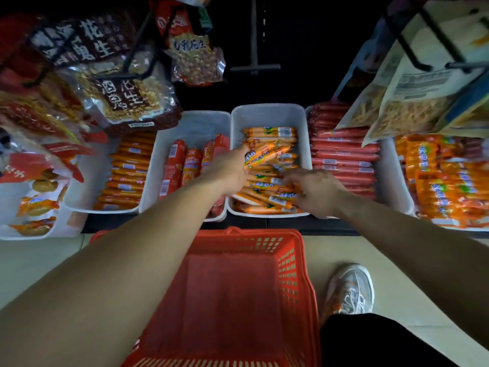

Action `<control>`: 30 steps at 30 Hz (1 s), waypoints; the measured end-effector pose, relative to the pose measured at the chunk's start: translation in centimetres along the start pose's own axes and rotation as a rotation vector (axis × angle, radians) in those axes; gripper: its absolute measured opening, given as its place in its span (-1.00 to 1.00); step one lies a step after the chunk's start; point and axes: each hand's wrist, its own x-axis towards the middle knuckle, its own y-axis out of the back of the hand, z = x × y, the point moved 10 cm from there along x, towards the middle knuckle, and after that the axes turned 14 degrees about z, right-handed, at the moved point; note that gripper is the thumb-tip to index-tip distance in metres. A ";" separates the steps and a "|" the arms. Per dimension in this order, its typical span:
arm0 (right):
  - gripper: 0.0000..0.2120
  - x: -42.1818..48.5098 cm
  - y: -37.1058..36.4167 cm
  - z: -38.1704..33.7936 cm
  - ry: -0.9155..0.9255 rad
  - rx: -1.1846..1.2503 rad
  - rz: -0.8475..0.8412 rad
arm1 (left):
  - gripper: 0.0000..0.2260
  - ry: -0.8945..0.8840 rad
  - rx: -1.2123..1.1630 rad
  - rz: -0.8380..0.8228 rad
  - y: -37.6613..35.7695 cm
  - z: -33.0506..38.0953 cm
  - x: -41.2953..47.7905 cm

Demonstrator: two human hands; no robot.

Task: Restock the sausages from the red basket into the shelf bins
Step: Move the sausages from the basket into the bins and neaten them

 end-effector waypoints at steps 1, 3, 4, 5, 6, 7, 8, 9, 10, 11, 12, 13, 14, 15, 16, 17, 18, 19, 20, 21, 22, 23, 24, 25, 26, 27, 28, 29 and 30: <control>-0.53 0.2 -0.1 -0.2 0.015 -0.004 0.020 | -0.55 -0.011 0.024 -0.004 -0.6 0.3 0.8; -0.58 0.2 0.2 0.5 -0.004 0.000 0.136 | -0.55 -0.051 0.084 -0.022 -2.1 0.6 2.0; -0.57 -0.2 0.5 1.4 -0.037 0.007 0.207 | -0.55 -0.067 0.095 -0.040 -3.0 0.8 2.6; -0.54 -0.6 0.6 2.2 -0.072 0.016 0.263 | -0.55 -0.071 0.089 -0.057 -4.0 0.6 3.1; -0.49 -1.0 0.7 2.9 -0.096 0.023 0.303 | -0.55 -0.069 0.079 -0.066 -4.7 0.5 3.5; -0.47 -1.3 0.6 3.5 -0.109 0.033 0.327 | -0.55 -0.066 0.071 -0.063 -5.1 0.2 3.8; -0.46 -1.5 0.6 3.7 -0.110 0.040 0.347 | -0.54 -0.066 0.056 -0.044 -5.2 0.0 3.8; -0.46 -1.6 0.5 3.7 -0.110 0.054 0.368 | -0.53 -0.077 0.030 -0.007 -5.0 -0.2 3.5; -0.44 -1.6 0.3 3.7 -0.127 0.080 0.387 | -0.51 -0.107 0.000 0.045 -4.5 -0.2 2.9; -0.41 -1.6 0.3 3.7 -0.159 0.116 0.400 | -0.50 -0.149 -0.024 0.094 -4.1 -0.2 1.9; -0.37 -1.6 0.1 3.7 -0.196 0.149 0.398 | -0.48 -0.186 -0.027 0.113 -4.1 -0.2 0.5; -0.33 -1.4 -0.2 3.6 -0.217 0.151 0.376 | -0.44 -0.219 0.002 0.100 -4.5 -0.5 -0.8; -0.30 -1.2 -0.7 3.3 -0.208 0.105 0.332 | -0.40 -0.255 0.067 0.067 -5.2 -0.8 -2.1; -0.29 -1.0 -1.2 2.9 -0.169 0.023 0.280 | -0.36 -0.291 0.147 0.027 -6.2 -1.2 -2.9; -0.28 -0.8 -1.6 2.5 -0.116 -0.063 0.232 | -0.34 -0.319 0.215 -0.007 -6.9 -1.6 -3.5; -0.27 -0.5 -2.0 2.1 -0.065 -0.128 0.193 | -0.34 -0.334 0.251 -0.027 -7.5 -1.9 -3.7; -0.25 -0.3 -2.3 1.7 -0.028 -0.169 0.170 | -0.34 -0.337 0.249 -0.043 -7.8 -1.9 -3.7; -0.24 0.1 -2.4 1.3 -0.001 -0.189 0.155 | -0.35 -0.323 0.213 -0.062 -8.0 -1.8 -3.5; -0.22 0.6 -2.6 1.1 0.017 -0.196 0.139 | -0.35 -0.296 0.156 -0.088 -8.2 -1.6 -3.2; -0.22 1.3 -2.8 1.1 0.027 -0.204 0.125 | -0.35 -0.265 0.093 -0.111 -8.4 -1.3 -2.8; -0.22 2.0 -2.9 1.2 0.035 -0.217 0.119 | -0.35 -0.237 0.038 -0.125 -8.6 -1.0 -2.4; -0.23 2.9 -2.8 1.4 0.043 -0.229 0.119 | -0.34 -0.213 -0.009 -0.131 -8.8 -0.8 -1.9; -0.25 3.7 -2.6 1.7 0.047 -0.239 0.117 | -0.34 -0.190 -0.051 -0.126 -8.8 -0.6 -1.4; -0.27 4.4 -2.4 1.9 0.039 -0.241 0.116 | -0.33 -0.169 -0.091 -0.113 -8.7 -0.5 -1.0; -0.30 4.8 -2.0 2.2 0.022 -0.237 0.119 | -0.33 -0.155 -0.129 -0.089 -8.3 -0.6 -0.7; -0.34 4.9 -1.6 2.4 0.005 -0.230 0.139 | -0.34 -0.153 -0.157 -0.055 -7.9 -0.7 -0.6; -0.38 4.6 -1.1 2.4 -0.009 -0.216 0.178 | -0.33 -0.164 -0.162 -0.019 -7.4 -0.8 -0.6; -0.44 4.0 -0.7 2.4 -0.020 -0.195 0.231 | -0.30 -0.180 -0.139 -0.003 -7.2 -1.0 -0.8; -0.51 3.3 -0.3 2.5 -0.028 -0.168 0.281 | -0.24 -0.189 -0.093 -0.017 -7.4 -1.2 -1.0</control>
